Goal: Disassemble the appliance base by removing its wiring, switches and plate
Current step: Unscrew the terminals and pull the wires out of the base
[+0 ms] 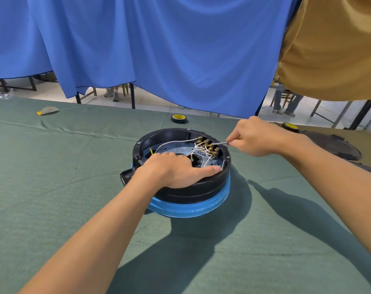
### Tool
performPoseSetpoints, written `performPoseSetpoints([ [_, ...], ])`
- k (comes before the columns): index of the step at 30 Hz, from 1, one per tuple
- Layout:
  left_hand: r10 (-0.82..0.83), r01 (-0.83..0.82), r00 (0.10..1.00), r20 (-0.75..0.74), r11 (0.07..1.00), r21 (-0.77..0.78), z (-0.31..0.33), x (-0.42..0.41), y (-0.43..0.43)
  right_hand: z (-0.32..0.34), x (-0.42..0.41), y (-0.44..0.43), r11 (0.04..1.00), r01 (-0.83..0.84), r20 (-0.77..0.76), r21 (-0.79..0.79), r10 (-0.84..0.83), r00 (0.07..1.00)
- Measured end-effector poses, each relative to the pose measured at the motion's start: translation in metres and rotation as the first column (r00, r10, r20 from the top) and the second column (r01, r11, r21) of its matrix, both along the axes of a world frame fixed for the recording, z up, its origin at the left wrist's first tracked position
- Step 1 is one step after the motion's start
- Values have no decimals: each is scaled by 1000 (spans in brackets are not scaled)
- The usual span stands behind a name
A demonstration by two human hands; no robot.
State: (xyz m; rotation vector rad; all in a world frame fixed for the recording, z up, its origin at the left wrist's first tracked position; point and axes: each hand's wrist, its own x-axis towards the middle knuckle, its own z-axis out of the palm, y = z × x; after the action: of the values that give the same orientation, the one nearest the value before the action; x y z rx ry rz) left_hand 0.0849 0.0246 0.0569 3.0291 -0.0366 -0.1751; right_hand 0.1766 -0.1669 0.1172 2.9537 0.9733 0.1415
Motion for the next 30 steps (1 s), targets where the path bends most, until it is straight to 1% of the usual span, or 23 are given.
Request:
performPoseSetpoints([
  [1,0,0,1000,-2,1000,1,0,0,0,3,3,-4,999,0,-59,39,2,998],
  [3,3,-3,1000,-5,1000,5,1,0,0,3,9,-13,982,52,-221,182,-11,975],
  [5,5,-5,1000,0,1000,4,2,-1,0,-3,12,-21,920,166,-422,354,-1,907],
  [6,3,-3,1000,3,1000,1,2,-1,0,-7,13,-24,883,217,-490,416,17,872],
  [7,1,-1,1000,5,1000,-3,2,-2,0,-11,13,-24,861,236,-511,451,32,859],
  [8,-1,1,1000,4,1000,-7,2,-2,0,-14,13,-24,862,220,-486,457,34,873],
  [9,-3,3,1000,5,1000,-9,2,-2,0,-15,13,-22,887,174,-410,428,19,912],
  [11,-8,8,1000,8,1000,-8,1,-1,0,-17,11,-16,955,65,-190,289,-10,982],
  [12,-7,8,1000,10,1000,-8,1,0,0,-18,8,-13,974,35,-107,226,-11,994],
  [13,-7,7,1000,10,1000,-6,1,0,0,-19,5,-12,981,31,-65,192,-19,998],
  [15,-2,2,1000,3,1000,-12,2,0,0,-21,-5,-13,975,56,-20,217,-53,998],
  [16,3,-3,1000,-1,1000,-21,2,0,0,-23,-10,-15,960,71,2,271,-74,997],
  [17,11,-11,1000,-3,999,-32,3,-1,0,-26,-15,-18,933,91,13,348,-102,995],
  [19,24,-25,1000,-5,999,-49,4,-1,0,-35,-21,-22,849,138,10,509,-166,986],
  [23,60,-63,995,-77,997,-36,6,-2,2,-67,-34,-19,609,179,5,773,-287,958],
  [25,54,-60,994,-99,996,-59,7,-4,1,-87,-39,-16,509,179,6,842,-341,940],
  [26,44,-51,994,-99,996,-75,8,-4,1,-97,-41,-16,467,201,-22,861,-362,932],
  [28,31,-40,995,-95,995,-96,9,-4,1,-110,-39,-18,376,295,-139,879,-389,911],
  [30,19,-29,996,-89,993,-111,9,-2,2,-115,-34,-23,238,369,-261,899,-386,885],
])
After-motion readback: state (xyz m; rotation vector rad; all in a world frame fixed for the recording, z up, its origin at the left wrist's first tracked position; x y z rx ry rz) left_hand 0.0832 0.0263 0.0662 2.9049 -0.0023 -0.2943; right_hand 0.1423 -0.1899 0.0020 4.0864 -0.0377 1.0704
